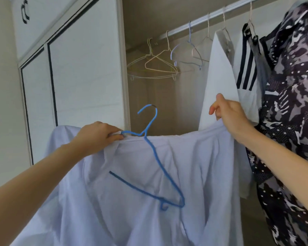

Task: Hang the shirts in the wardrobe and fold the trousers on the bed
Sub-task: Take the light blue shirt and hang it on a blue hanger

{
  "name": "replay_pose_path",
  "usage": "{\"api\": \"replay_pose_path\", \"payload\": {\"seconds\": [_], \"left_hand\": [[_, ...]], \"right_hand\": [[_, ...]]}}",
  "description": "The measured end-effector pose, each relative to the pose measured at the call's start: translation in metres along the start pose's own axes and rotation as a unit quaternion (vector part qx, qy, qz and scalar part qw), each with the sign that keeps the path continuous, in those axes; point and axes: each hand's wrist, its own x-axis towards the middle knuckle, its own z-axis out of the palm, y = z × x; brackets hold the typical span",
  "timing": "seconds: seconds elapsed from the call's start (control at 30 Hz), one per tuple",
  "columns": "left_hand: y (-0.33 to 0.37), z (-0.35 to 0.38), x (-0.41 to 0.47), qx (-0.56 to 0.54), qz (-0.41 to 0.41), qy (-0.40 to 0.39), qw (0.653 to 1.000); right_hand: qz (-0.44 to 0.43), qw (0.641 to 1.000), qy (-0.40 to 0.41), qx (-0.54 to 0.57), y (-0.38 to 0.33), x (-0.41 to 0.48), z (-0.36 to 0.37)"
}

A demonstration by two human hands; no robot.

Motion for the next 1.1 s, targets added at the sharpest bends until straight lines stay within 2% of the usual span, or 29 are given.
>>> {"api": "replay_pose_path", "payload": {"seconds": [0.07, 0.13, 0.2, 0.27, 0.33, 0.4, 0.47, 0.53, 0.63, 0.8, 0.9, 1.1], "left_hand": [[0.003, 0.001, 0.002, -0.017, -0.054, 0.053, 0.997], [0.002, 0.000, 0.004, -0.055, -0.083, 0.090, 0.991], [-0.001, -0.005, 0.007, -0.087, -0.113, 0.115, 0.983], [-0.002, -0.010, 0.008, -0.112, -0.131, 0.139, 0.975], [-0.003, -0.013, 0.009, -0.126, -0.134, 0.165, 0.969], [-0.005, -0.015, 0.011, -0.133, -0.145, 0.180, 0.964], [-0.005, -0.016, 0.012, -0.144, -0.157, 0.183, 0.960], [-0.004, -0.017, 0.013, -0.164, -0.158, 0.186, 0.956], [0.000, -0.017, 0.014, -0.200, -0.146, 0.189, 0.950], [0.008, -0.015, 0.016, -0.229, -0.111, 0.178, 0.951], [0.014, -0.011, 0.017, -0.238, -0.079, 0.171, 0.953], [0.027, -0.004, 0.018, -0.269, -0.033, 0.144, 0.952]], "right_hand": [[-0.031, 0.998, -0.042, -0.026, -0.018, -0.011, 0.006], [-0.054, 0.986, -0.155, -0.027, -0.031, -0.027, 0.015], [-0.038, 0.951, -0.306, -0.004, -0.034, -0.040, 0.023], [0.008, 0.924, -0.381, 0.035, -0.031, -0.043, 0.025], [0.005, 0.935, -0.348, 0.073, -0.026, -0.036, 0.024], [-0.076, 0.967, -0.245, 0.001, -0.014, -0.021, 0.025], [-0.117, 0.972, -0.179, -0.102, 0.004, -0.006, 0.029], [-0.108, 0.955, -0.193, -0.197, 0.020, 0.005, 0.034], [-0.089, 0.911, -0.266, -0.301, 0.029, 0.010, 0.045], [-0.114, 0.923, -0.285, -0.232, 0.024, 0.009, 0.064], [-0.100, 0.931, -0.299, -0.185, 0.013, 0.006, 0.074], [-0.082, 0.953, -0.277, -0.094, -0.007, 0.003, 0.091]]}}
